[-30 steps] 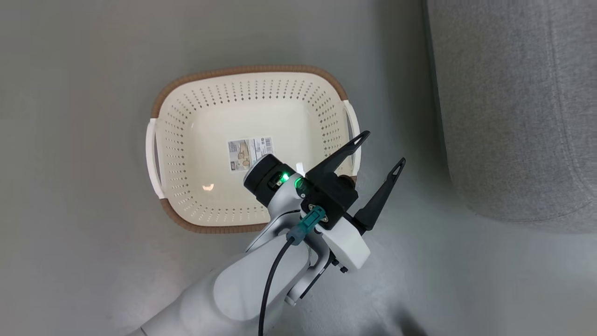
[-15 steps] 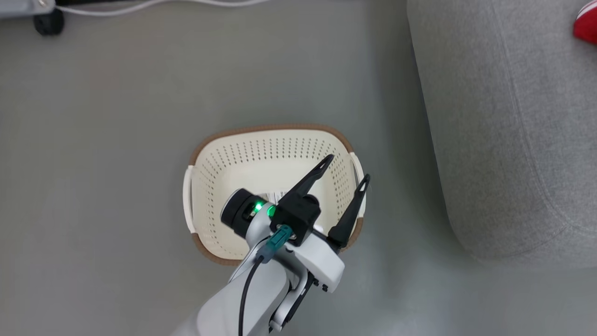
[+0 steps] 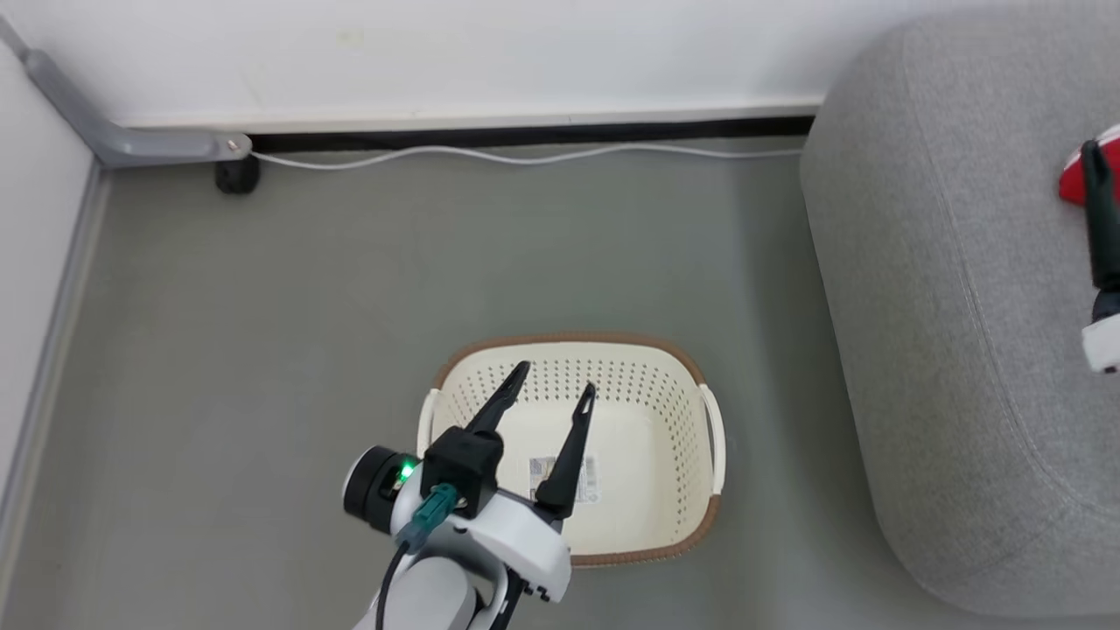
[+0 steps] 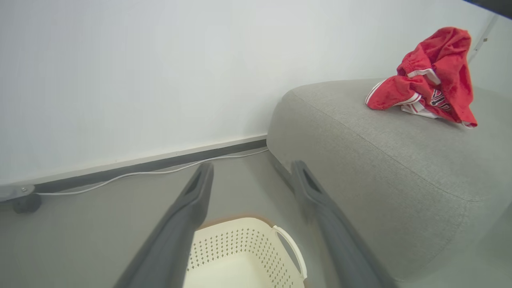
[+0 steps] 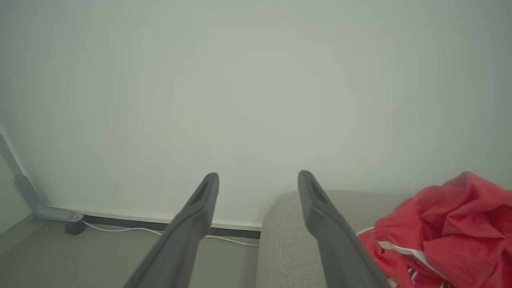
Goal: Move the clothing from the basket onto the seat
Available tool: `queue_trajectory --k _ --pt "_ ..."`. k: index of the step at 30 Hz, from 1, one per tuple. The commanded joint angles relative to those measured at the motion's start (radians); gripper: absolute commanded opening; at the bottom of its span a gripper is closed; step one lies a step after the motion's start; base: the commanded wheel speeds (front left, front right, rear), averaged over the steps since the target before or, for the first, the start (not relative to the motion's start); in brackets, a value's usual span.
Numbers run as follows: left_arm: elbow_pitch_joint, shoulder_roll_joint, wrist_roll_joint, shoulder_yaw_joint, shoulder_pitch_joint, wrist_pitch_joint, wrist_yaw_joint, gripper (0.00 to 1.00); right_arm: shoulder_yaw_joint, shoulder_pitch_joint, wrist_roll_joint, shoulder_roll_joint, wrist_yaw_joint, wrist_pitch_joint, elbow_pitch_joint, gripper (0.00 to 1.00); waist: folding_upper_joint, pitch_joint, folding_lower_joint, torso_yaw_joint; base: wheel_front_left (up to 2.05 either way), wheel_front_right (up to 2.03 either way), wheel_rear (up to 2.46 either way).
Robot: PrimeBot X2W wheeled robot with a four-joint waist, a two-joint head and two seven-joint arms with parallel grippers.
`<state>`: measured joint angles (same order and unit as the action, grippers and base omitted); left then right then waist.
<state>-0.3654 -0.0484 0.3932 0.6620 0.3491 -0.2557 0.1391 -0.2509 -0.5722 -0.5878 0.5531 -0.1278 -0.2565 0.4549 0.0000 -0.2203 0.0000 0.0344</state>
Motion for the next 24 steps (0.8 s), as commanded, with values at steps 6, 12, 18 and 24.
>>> queue_trajectory --k 6,12,18,24 --pt "0.037 -0.006 -0.065 -0.151 -0.081 -0.006 -0.026 1.00 0.019 0.104 0.025 -0.034 -0.003 -0.005 -0.045 1.00 0.0000 0.093 0.0000 -0.059 0.00 0.00 0.00" --pt "0.056 -0.023 -0.101 -0.265 -0.145 -0.006 -0.036 1.00 0.043 0.176 0.075 -0.090 -0.003 -0.005 -0.074 1.00 0.0000 0.141 0.0000 -0.076 0.00 0.00 0.00" --pt "0.074 -0.029 -0.126 -0.362 -0.189 -0.006 -0.030 1.00 0.064 0.233 0.108 -0.140 -0.003 -0.005 -0.096 1.00 0.0000 0.169 0.0000 -0.083 0.00 0.00 0.00" --pt "0.093 -0.026 -0.151 -0.476 -0.238 -0.006 -0.023 1.00 0.085 0.298 0.132 -0.192 -0.003 -0.005 -0.138 1.00 0.0000 0.190 0.0000 -0.087 0.00 0.00 0.00"
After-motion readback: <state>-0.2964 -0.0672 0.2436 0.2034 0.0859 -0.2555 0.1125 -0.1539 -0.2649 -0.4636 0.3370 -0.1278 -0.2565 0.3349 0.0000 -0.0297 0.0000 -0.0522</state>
